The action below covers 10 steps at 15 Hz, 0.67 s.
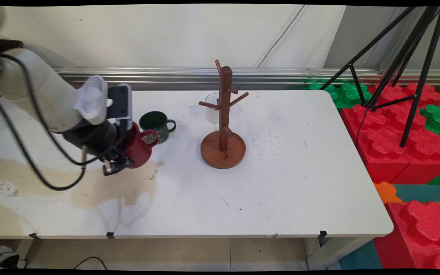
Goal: Place the picked object on the table
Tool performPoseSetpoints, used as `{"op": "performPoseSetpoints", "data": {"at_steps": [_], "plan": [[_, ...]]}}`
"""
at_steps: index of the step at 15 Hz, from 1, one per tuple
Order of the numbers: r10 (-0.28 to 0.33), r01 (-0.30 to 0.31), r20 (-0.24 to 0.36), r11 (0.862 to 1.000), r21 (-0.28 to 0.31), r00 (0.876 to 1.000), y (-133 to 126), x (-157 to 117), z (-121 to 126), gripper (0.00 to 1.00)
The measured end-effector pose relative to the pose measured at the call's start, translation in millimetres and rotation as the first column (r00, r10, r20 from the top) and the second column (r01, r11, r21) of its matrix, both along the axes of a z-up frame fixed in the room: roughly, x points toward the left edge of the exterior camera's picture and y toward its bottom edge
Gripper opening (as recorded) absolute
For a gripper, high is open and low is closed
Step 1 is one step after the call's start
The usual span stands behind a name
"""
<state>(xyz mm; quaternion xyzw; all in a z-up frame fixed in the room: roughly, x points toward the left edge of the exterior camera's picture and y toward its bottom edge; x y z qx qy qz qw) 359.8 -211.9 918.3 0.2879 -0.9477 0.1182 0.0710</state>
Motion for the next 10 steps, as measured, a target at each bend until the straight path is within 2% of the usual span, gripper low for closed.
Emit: {"op": "performPoseSetpoints", "data": {"at_steps": [6,10], "plan": [[0.107,-0.108,0.029,0.994,0.027,0.994,-20,-7,-28,0.00],[0.188,-0.190,0.034,0.981,0.044,0.982,-33,-7,-49,0.00]]}}
